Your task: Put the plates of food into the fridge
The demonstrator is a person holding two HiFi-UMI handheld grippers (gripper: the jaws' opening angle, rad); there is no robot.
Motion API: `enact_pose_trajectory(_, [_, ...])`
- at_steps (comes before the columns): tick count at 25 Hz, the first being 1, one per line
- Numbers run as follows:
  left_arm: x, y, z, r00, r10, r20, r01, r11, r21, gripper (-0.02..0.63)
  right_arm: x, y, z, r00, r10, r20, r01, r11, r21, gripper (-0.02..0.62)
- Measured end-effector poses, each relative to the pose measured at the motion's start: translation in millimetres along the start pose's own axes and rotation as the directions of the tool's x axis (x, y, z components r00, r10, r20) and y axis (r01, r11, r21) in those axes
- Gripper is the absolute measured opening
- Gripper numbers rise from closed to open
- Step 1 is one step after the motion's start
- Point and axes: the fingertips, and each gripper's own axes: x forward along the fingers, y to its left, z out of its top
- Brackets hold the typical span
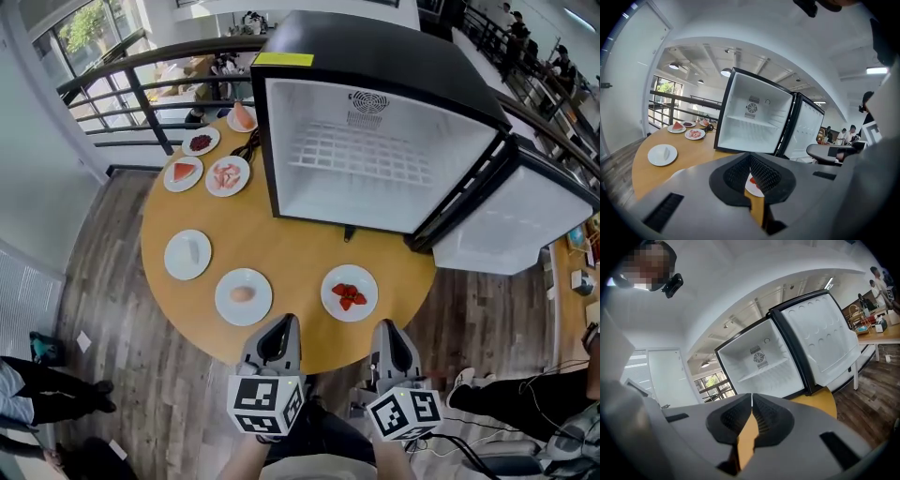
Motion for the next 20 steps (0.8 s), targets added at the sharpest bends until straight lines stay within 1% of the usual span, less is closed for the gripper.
enact_pose_trajectory(5, [25.2,14.2,4.8,1.000,-0.005,-0.023,0.005,1.000,-0.002,0.008,25.6,-5.5,-4.7,0.999,-0.037,-0.030,0.037,0.999,-0.004,0.018])
enact_pose_trajectory(10, [43.3,21.9,2.0,0.998,-0.031,-0.053,0.031,1.000,-0.005,0.008,40.1,-17.0,-10.1,0.996,-0.082,-0.042,0.082,0.997,-0.001,0.018])
enact_pose_trajectory(15, [55.6,25.7,-6.6,0.994,-0.051,-0.093,0.049,0.999,-0.017,0.008,46.4,-26.0,-16.4,0.992,-0.114,-0.057,0.115,0.993,0.013,0.018])
enact_pose_trajectory(20, [68.0,22.6,-16.3,0.988,-0.062,-0.140,0.057,0.998,-0.035,0.008,51.0,-38.4,-22.4,0.987,-0.133,-0.094,0.136,0.990,0.030,0.018])
